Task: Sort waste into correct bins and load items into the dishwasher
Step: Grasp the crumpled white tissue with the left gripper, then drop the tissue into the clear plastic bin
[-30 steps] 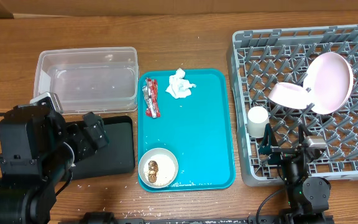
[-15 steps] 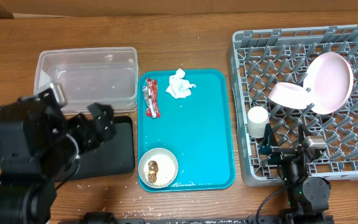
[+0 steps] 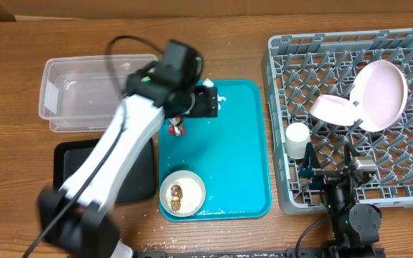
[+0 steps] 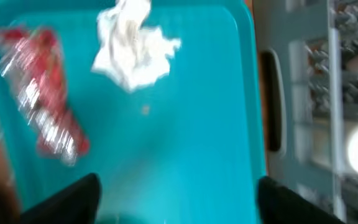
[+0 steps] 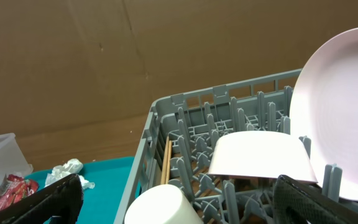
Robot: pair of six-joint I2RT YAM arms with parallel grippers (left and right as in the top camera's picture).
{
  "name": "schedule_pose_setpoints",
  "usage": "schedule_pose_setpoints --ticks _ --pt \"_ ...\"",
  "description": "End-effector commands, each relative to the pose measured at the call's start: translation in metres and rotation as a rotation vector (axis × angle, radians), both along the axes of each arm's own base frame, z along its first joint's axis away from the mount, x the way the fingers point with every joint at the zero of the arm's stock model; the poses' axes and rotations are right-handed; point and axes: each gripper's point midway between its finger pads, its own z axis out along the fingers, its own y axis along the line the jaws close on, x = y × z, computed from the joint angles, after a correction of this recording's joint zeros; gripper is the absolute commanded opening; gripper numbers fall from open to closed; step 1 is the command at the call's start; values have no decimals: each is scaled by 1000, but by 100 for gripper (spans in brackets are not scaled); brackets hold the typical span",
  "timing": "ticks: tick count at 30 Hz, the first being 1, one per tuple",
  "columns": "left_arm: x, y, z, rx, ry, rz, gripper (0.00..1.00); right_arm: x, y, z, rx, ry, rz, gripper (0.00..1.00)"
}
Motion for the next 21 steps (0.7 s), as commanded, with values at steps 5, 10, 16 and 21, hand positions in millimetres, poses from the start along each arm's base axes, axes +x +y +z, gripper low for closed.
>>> schedule_pose_setpoints --ticks 5,10,16,21 --pt "59 5 -70 128 -60 96 80 0 -2 -1 -3 -6 -9 100" --pt "69 1 -125 163 -13 95 85 0 -2 -1 -3 -6 -9 100" --pt "78 -3 -153 164 -13 97 70 0 -2 -1 -3 -6 -9 100" --pt "82 -7 -142 139 -23 96 4 0 -2 -1 -3 -6 -9 100"
